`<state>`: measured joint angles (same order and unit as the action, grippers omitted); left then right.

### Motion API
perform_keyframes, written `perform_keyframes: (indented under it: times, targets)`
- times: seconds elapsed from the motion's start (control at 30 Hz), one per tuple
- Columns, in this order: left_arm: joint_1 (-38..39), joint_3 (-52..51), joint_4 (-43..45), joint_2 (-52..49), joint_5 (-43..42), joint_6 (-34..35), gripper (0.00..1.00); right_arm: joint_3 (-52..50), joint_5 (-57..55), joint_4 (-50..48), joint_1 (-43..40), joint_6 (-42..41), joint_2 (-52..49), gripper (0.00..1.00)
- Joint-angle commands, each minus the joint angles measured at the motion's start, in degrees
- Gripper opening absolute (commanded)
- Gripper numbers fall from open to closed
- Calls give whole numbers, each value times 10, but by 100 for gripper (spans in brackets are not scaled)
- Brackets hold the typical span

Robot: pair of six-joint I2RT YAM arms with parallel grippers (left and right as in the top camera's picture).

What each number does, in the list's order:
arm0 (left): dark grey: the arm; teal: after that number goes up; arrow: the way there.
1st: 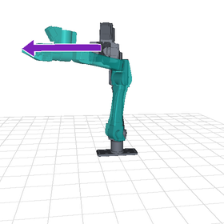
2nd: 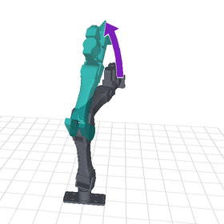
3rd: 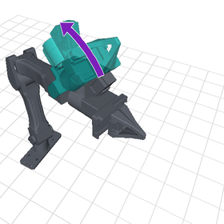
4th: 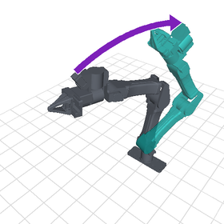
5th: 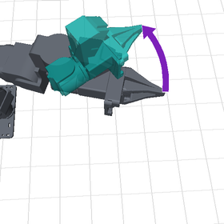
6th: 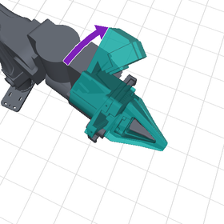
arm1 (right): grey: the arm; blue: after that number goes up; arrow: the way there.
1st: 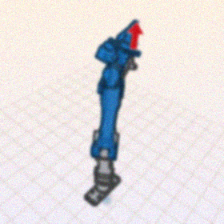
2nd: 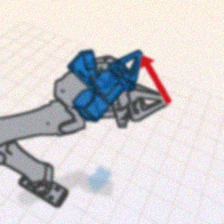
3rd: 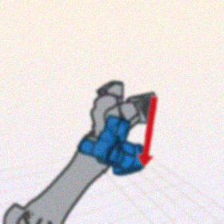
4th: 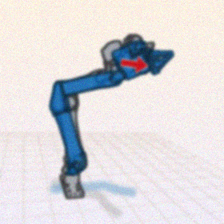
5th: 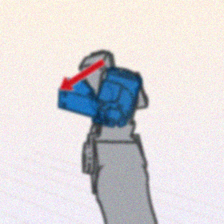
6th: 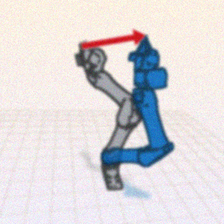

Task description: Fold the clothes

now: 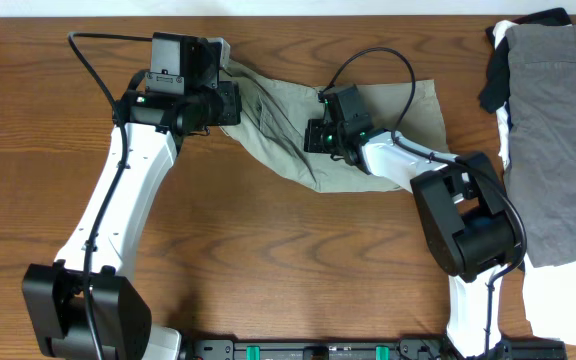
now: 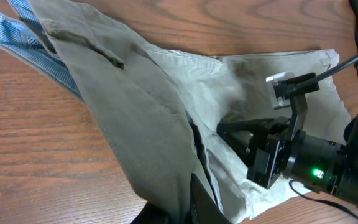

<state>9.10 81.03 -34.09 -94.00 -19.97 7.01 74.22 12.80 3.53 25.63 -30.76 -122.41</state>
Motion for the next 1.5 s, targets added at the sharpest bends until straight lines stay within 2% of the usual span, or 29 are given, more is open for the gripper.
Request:
perform_keyframes:
  times: [0.0, 0.27, 0.7, 1.07, 1.33, 1.47]
  targets:
    - [-1, 5, 3, 13, 0, -10, 8, 20, 7, 5, -21, 23, 22, 1]
    - [22, 5, 3, 13, 1, -19, 8, 48, 7, -21, -46, 33, 32, 1]
    - [29, 5, 3, 13, 1, -21, 8, 48, -14, -104, -9, 35, -36, 1]
    - [29, 5, 2, 13, 1, -21, 8, 51, -35, -122, 7, 34, -72, 1]
    - [29, 5, -2, 13, 1, -21, 8, 144, -6, -38, -17, 61, -47, 1]
    - [29, 5, -2, 13, 1, -21, 8, 153, -11, -29, -22, 65, -47, 1]
